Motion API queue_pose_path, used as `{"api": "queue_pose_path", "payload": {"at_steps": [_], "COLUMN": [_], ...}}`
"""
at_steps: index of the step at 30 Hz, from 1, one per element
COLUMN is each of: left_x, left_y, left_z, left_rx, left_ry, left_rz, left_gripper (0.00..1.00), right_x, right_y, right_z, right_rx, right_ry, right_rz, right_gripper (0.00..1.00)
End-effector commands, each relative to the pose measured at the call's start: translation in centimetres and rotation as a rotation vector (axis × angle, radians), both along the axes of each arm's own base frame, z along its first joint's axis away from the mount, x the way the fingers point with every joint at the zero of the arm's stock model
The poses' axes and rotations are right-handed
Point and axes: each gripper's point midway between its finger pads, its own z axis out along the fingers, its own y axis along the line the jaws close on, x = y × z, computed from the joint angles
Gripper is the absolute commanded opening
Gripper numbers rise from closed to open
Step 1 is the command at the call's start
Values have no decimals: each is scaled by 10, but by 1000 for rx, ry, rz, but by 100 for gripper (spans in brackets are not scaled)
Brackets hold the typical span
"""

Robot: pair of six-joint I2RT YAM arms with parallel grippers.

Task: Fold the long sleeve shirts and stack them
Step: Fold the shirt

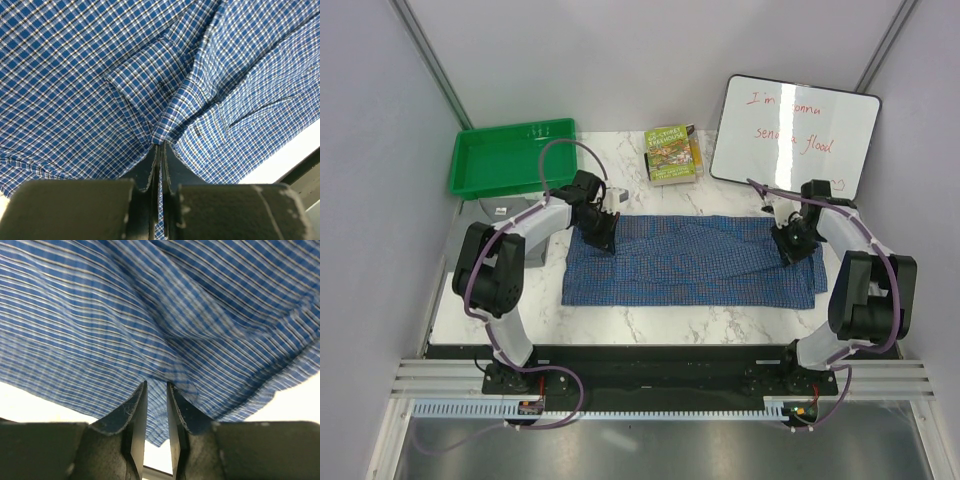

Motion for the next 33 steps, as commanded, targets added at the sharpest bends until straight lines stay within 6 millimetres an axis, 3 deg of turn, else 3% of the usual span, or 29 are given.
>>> {"api": "queue_pose_path", "payload": {"at_steps": [1, 2, 6, 9, 11, 12, 13, 14, 15, 17, 19, 22, 23, 24, 28, 31, 33], "left_x": [4, 4, 5, 8, 6, 15, 1, -1, -1, -24, -42, -49, -44, -41, -31, -24, -23], "left_y": [-3, -4, -1, 7, 12, 21, 19, 23, 36, 42, 55, 78, 92, 97, 110, 116, 118], "left_z": [4, 3, -2, -4, 6, 16, 40, 52, 64, 73, 62, 47, 44, 41, 15, 5, -6], "left_rx": [-6, -9, 12, 36, 7, -49, -169, -246, -299, -343, -313, -317, -329, -324, -261, -225, -207], "left_ry": [-11, -9, 2, 5, 2, -28, -48, -50, -75, -69, -7, 39, 52, 56, 127, 145, 178], "left_rz": [-29, -29, -12, 21, 51, 95, 95, 142, 178, 152, 157, 229, 299, 315, 374, 401, 410], "left_gripper": [5, 6, 29, 33, 35, 39, 43, 50, 78, 98, 99, 99, 99, 99, 99, 99, 98], "right_x": [3, 5, 8, 3, -2, -1, 2, 2, 2, 5, 8, 16, 22, 22, 35, 44, 51], "right_y": [-21, -23, -29, -24, -13, -6, 5, 12, 20, 36, 52, 80, 94, 101, 163, 194, 205], "right_z": [-8, -9, -20, -25, -8, 10, 22, 38, 54, 76, 89, 94, 93, 91, 76, 68, 67], "right_rx": [-51, -55, -82, -39, 15, 55, 109, 146, 176, 259, 316, 359, 373, 396, 465, 503, 508], "right_ry": [3, 0, 20, 78, 73, 25, -9, -33, -75, -119, -146, -148, -155, -140, -120, -101, -108], "right_rz": [17, 18, -6, 7, 29, 68, 75, 83, 92, 94, 89, 100, 125, 89, 166, 185, 199], "right_gripper": [29, 29, 30, 29, 31, 32, 34, 39, 43, 47, 48, 49, 48, 48, 45, 43, 43]}}
